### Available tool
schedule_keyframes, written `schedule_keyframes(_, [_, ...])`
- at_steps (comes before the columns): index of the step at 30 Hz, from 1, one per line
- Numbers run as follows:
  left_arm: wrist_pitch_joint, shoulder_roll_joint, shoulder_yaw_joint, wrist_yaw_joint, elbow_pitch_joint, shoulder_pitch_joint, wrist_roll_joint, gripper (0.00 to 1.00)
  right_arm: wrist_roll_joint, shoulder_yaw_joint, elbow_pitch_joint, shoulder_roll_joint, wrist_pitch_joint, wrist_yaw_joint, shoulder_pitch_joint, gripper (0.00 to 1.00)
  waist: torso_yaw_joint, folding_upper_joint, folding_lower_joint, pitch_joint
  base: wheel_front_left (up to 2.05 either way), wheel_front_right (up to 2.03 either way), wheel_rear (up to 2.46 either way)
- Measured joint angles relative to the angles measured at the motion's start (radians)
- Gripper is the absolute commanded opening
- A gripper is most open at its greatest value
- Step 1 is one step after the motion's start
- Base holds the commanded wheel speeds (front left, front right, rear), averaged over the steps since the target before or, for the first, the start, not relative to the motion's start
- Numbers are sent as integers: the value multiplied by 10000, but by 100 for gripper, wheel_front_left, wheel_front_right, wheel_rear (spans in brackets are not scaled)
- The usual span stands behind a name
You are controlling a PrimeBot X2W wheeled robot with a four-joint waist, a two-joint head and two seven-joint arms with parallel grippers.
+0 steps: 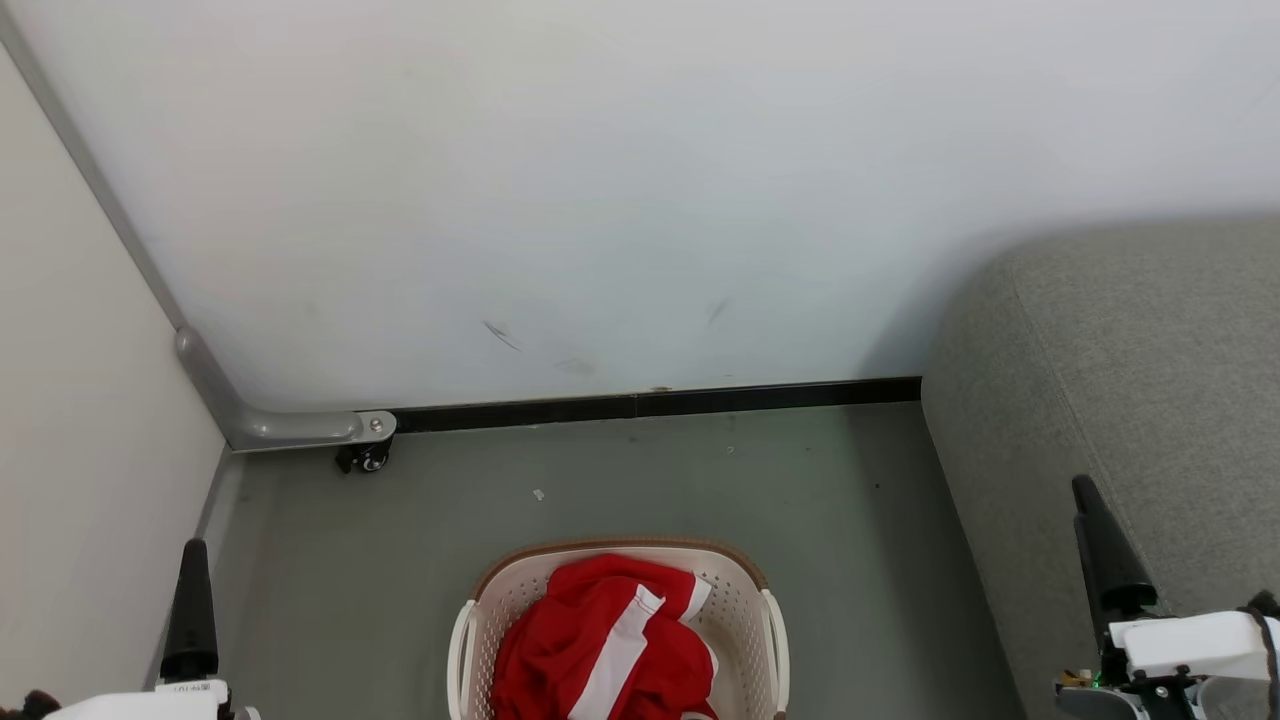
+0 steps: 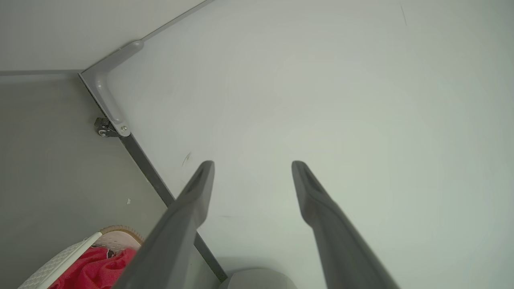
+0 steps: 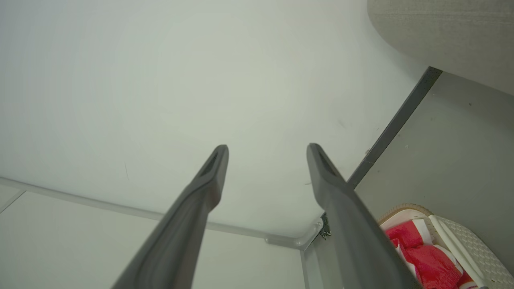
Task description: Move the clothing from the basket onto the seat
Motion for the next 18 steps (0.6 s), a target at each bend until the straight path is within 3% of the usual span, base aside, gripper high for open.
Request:
schedule_keyframes(8, [-259,0,13,0,-729,-87,1398,100,-1624,286,-424,-19,-222,0,9,100,34,0,7,-169,0,0,0])
schedule_keyframes(12, [-372,2,203,0,-911,-77,2050,100,-2591,458,-805,-90,-353,0,5,100,34,0,-19,-230,0,0,0])
schedule_keyframes(18, [-546,2,506,4,-1522,-19,3998,100,-3649,449,-1074,-73,-531,0,12,100,2,0,-73,-291,0,0,0])
